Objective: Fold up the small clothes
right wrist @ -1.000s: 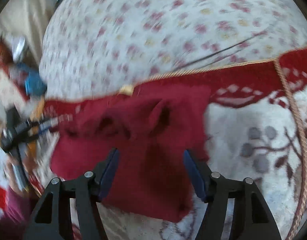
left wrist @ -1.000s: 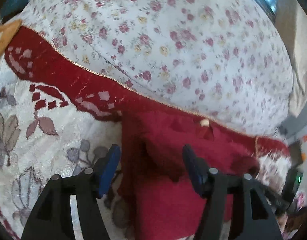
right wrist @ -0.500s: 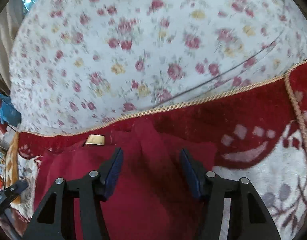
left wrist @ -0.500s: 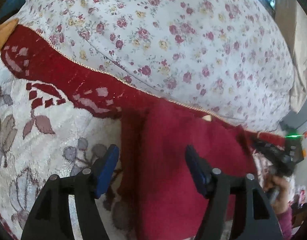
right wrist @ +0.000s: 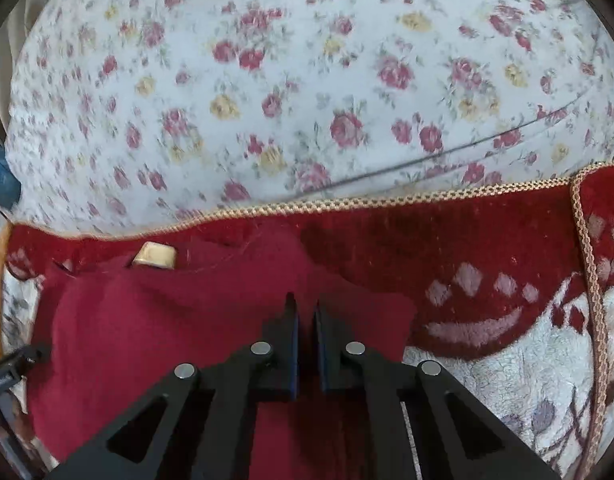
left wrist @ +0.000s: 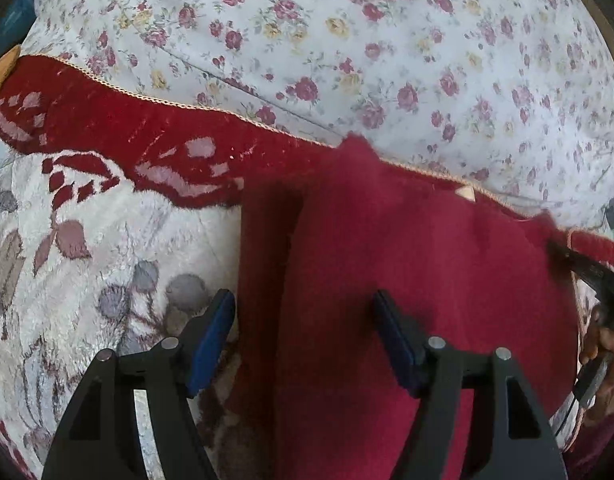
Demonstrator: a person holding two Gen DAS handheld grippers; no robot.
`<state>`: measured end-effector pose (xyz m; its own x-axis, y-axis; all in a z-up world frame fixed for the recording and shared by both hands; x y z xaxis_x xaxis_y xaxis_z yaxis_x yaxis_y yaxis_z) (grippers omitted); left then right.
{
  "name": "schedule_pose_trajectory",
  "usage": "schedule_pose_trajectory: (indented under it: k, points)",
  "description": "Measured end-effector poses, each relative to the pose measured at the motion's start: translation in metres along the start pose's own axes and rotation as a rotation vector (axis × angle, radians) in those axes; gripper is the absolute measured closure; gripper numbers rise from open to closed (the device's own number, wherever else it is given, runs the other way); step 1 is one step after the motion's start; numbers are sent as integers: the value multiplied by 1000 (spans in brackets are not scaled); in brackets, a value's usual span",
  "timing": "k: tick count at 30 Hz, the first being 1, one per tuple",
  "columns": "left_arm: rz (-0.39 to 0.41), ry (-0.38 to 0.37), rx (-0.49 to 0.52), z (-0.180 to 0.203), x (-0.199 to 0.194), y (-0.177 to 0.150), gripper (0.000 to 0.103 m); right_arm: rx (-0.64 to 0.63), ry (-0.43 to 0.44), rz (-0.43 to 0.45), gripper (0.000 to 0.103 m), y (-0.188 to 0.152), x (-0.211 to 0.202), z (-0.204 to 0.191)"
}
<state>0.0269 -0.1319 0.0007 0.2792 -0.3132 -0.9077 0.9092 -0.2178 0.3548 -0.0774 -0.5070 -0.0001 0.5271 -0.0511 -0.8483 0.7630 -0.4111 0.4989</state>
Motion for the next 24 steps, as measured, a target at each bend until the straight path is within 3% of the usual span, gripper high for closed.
schedule_pose_trajectory:
  k: [1,6,9,14,17,19,20,24]
  points:
    - [10,0,-9,-1,-1,2,33,7,-13,16,95,1,-2,3]
    - [-14,16,-36,-8,9,5,30,21,-85,-75,95,-1,35,7]
    - [-16,5,-68,-14,6,5,30,44,-64,-35,95,0,19,9]
    - [34,63,-97,-23,-2,11,27,4,-124,-21,82,-4,2,12]
    - [-14,83,-129,-29,8,11,25,52,-153,-64,71,-7,2,12]
    - [-18,72,-147,-31,4,7,25,56,-115,-12,56,-5,-16,-8]
    - [-16,86,-137,-31,0,6,25,30,-66,14,53,-4,-26,-26]
    - [-12,123,-84,-31,-12,0,24,-139,121,-30,52,-3,-21,-123]
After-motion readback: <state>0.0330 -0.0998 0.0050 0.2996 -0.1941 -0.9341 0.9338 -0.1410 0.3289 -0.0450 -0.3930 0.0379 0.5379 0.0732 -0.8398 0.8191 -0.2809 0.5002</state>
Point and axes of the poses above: each gripper's, at about its wrist camera, not at the fingertips, and x roughly the way its jaws point, z to its right, y to its top, the point moved 4 cm from there along x, roughly the way its jaws point, and after that the axes turned 6 degrees about -z, right-handed, at the moved point
